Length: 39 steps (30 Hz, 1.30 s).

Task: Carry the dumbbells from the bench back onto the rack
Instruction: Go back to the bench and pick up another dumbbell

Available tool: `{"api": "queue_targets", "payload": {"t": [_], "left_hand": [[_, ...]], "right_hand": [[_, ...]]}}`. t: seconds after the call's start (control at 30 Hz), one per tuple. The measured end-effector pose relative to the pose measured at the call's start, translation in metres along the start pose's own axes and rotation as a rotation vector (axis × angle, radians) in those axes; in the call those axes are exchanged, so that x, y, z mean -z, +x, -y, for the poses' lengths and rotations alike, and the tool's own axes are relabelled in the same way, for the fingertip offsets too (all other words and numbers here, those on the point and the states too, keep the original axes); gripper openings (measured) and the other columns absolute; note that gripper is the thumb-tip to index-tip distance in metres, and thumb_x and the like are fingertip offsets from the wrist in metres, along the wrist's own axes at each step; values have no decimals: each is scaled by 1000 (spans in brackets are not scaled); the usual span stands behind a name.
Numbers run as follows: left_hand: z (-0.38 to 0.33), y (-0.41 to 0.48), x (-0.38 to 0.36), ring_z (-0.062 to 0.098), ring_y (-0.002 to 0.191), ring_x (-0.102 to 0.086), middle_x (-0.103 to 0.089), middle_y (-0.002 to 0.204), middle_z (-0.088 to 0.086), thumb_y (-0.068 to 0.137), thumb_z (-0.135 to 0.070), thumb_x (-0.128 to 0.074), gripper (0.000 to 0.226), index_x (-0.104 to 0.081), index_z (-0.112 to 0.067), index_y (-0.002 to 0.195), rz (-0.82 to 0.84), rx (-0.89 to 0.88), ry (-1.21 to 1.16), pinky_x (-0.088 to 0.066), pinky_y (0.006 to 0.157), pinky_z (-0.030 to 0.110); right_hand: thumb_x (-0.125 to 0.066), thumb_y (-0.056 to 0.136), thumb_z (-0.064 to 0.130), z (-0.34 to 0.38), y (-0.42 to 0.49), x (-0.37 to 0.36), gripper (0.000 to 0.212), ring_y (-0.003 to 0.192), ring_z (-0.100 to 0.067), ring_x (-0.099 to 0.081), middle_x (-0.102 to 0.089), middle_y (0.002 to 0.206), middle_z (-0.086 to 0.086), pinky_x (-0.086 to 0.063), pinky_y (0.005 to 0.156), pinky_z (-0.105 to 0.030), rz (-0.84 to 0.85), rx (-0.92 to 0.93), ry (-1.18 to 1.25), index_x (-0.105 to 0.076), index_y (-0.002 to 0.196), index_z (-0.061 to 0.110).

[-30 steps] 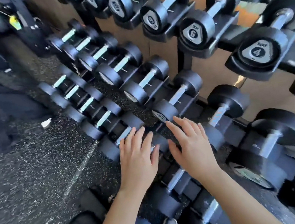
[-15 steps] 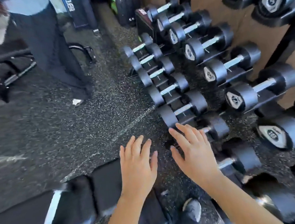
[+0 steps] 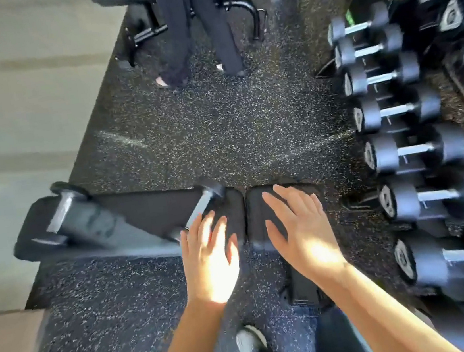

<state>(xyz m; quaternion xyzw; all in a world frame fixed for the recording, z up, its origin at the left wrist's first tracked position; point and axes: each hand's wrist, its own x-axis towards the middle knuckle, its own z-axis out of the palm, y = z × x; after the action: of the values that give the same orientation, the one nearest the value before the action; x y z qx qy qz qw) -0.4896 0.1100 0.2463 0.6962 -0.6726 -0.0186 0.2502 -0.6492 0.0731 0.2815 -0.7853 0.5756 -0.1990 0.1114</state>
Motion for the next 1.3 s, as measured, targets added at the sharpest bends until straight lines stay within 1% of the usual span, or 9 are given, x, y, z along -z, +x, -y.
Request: {"api": "queue_targets", "payload": {"t": [0.17, 0.23, 0.3, 0.47, 0.6, 0.9, 1.03, 1.2, 1.3], "left_hand": [[51, -18, 2, 37, 116, -50, -62, 116, 18, 84, -22, -55, 31, -63, -2, 107, 10, 239, -88, -39, 96, 56], [68, -20, -2, 39, 117, -49, -61, 118, 20, 82, -17, -63, 32, -61, -1, 109, 56, 304, -38, -36, 97, 59], [84, -20, -9, 41, 114, -51, -61, 115, 23, 78, -11, -68, 32, -61, -1, 107, 67, 317, 3, -38, 93, 61], [123, -9, -38, 41, 99, -61, -65, 107, 24, 77, -16, -57, 28, -64, -1, 99, -1, 351, 57, -49, 81, 56], [151, 4, -80, 45, 100, -59, -62, 111, 27, 68, -8, -75, 42, -61, 1, 106, -4, 441, 38, -48, 82, 60], [193, 22, -207, 45, 113, -50, -50, 125, 30, 72, -13, -73, 54, -53, 0, 120, -3, 739, -94, -40, 93, 57], [202, 21, -243, 49, 116, -44, -41, 132, 32, 74, -15, -71, 58, -47, 1, 125, -14, 848, -138, -40, 94, 58], [206, 21, -268, 51, 114, -44, -42, 129, 34, 71, -11, -74, 61, -46, 7, 123, -48, 925, -175, -43, 90, 59], [206, 19, -280, 53, 117, -41, -37, 132, 36, 70, -4, -74, 62, -44, 8, 123, -113, 987, -224, -43, 90, 60]], "right_hand": [[-65, 80, 20, 38, 19, -41, 44, 119, -33, -53, -58, 128, -13, -37, 98, -59, 126, 144, -53, -57, 123, 13], [-67, 78, 20, 46, 29, -59, 46, 118, -34, -54, -59, 128, -13, -38, 97, -60, 171, 210, -79, -57, 123, 12], [-69, 76, 19, 50, 42, -78, 47, 114, -36, -57, -61, 124, -15, -39, 95, -62, 198, 268, -87, -58, 121, 11], [-73, 72, 18, 50, 80, -135, 47, 110, -35, -59, -63, 119, -16, -40, 91, -64, 255, 394, -96, -61, 117, 9], [-76, 68, 21, 39, 114, -191, 51, 103, -33, -63, -66, 113, -15, -45, 86, -62, 312, 519, -124, -61, 115, 9], [-70, 74, 29, -18, 173, -324, 54, 107, -33, -61, -63, 119, -14, -47, 90, -54, 544, 706, -133, -56, 123, 11], [-62, 81, 30, -34, 181, -366, 53, 119, -33, -52, -56, 129, -13, -41, 99, -53, 698, 736, -97, -50, 129, 13], [-59, 83, 33, -44, 192, -406, 55, 123, -28, -46, -49, 136, -7, -30, 106, -48, 855, 740, -58, -43, 134, 21], [-58, 83, 37, -49, 196, -423, 53, 118, -24, -46, -51, 130, -1, -23, 108, -44, 968, 719, -38, -43, 133, 28]]}}
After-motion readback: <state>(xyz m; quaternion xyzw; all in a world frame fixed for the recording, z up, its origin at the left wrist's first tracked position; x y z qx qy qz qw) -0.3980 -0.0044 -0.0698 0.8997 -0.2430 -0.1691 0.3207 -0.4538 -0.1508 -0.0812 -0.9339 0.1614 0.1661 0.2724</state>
